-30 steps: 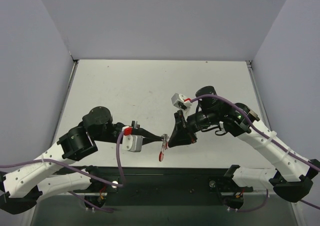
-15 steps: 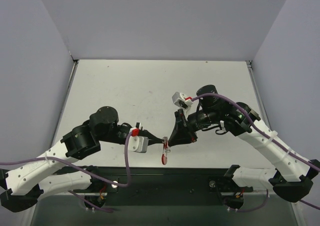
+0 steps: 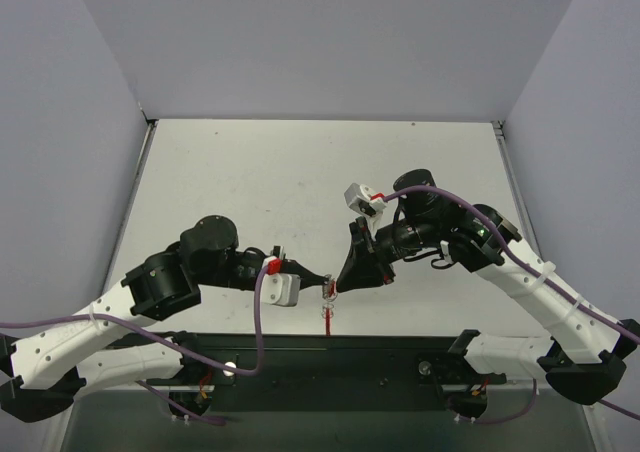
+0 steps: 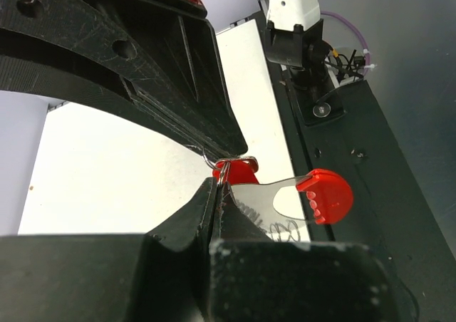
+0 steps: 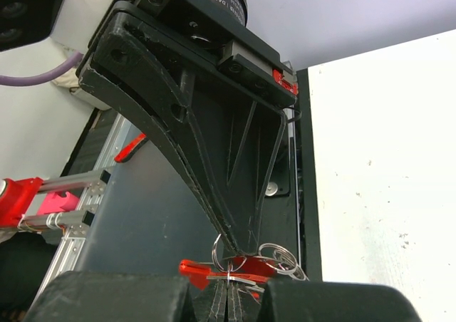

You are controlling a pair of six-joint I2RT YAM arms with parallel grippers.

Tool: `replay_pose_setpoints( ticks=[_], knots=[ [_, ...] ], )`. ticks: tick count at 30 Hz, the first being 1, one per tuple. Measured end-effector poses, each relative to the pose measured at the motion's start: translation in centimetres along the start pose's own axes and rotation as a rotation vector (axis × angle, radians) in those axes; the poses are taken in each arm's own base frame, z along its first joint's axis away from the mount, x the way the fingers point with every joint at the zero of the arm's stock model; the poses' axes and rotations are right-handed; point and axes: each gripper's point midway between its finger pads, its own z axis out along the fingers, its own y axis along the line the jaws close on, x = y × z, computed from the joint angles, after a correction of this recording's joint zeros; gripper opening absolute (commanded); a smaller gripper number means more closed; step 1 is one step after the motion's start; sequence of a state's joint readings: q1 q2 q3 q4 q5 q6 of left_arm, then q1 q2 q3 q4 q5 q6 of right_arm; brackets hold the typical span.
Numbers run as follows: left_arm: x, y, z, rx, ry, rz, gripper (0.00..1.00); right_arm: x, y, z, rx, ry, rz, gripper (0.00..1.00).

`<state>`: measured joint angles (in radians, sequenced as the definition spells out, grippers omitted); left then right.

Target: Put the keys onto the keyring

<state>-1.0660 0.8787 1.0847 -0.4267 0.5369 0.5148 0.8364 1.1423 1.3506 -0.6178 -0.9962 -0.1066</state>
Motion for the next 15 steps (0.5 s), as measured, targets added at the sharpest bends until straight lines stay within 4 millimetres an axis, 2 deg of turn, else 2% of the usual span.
replay_pose_setpoints(
  ticks=[8, 15],
  knots=[
    [0.0, 0.6, -0.5, -0.048, 0.016, 0.014, 0.00, -0.4, 0.0, -0.2, 0.001, -0.012, -0.007, 0.00],
    [-0.1, 2.2, -1.0, -0.134, 0.028, 0.036, 0.00, -0.5, 0.8, -0.2, -0.036, -0.014, 0.001, 0.00]
  ],
)
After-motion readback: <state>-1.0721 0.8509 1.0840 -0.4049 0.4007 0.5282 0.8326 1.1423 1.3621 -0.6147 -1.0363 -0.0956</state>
